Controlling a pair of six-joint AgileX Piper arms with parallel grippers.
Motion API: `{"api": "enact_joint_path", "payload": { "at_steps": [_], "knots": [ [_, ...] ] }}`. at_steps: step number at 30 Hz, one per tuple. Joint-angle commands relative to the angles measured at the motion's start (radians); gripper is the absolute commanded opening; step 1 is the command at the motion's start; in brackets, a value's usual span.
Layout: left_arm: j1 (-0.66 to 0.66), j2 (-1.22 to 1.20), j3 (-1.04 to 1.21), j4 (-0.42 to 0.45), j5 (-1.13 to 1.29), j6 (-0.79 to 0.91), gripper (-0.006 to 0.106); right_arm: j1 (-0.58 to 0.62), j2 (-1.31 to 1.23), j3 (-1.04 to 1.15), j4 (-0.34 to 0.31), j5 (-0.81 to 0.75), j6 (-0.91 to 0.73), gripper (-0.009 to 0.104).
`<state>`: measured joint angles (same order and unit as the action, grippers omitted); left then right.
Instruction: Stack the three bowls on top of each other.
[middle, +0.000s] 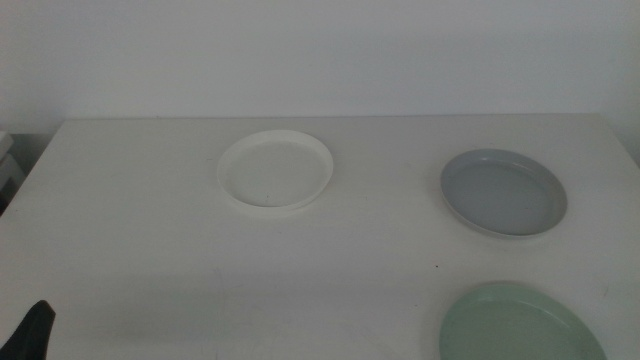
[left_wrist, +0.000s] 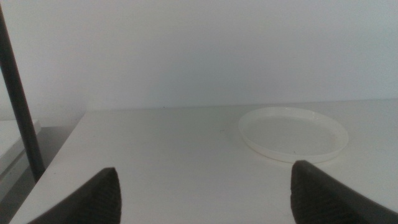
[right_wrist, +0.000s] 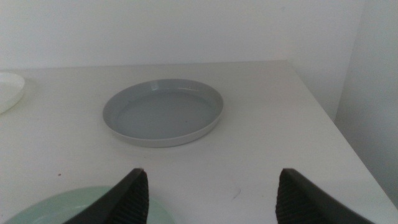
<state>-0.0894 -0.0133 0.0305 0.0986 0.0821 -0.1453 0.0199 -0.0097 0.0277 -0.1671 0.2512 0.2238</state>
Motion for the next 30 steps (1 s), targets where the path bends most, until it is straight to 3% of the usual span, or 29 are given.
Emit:
{"api": "enact_joint_path", "payload": {
  "at_steps": [1, 11, 23, 30],
  "knots": [
    [0.002, -0.014, -0.005, -0.006, -0.077, -0.013, 0.098, -0.007, -0.015, -0.047, -0.002, -0.045, -0.01, 0.052],
    [0.002, -0.014, -0.005, -0.006, -0.077, -0.013, 0.098, -0.007, 0.104, -0.248, 0.005, 0.085, -0.01, 0.052],
    [0.002, -0.014, -0.005, -0.006, -0.077, -0.013, 0.098, -0.007, 0.42, -0.509, 0.036, 0.274, -0.01, 0.052],
    [0.002, -0.014, -0.005, -0.006, -0.077, -0.013, 0.098, -0.007, 0.659, -0.747, 0.137, 0.574, -0.043, 0.052]
  ]
}}
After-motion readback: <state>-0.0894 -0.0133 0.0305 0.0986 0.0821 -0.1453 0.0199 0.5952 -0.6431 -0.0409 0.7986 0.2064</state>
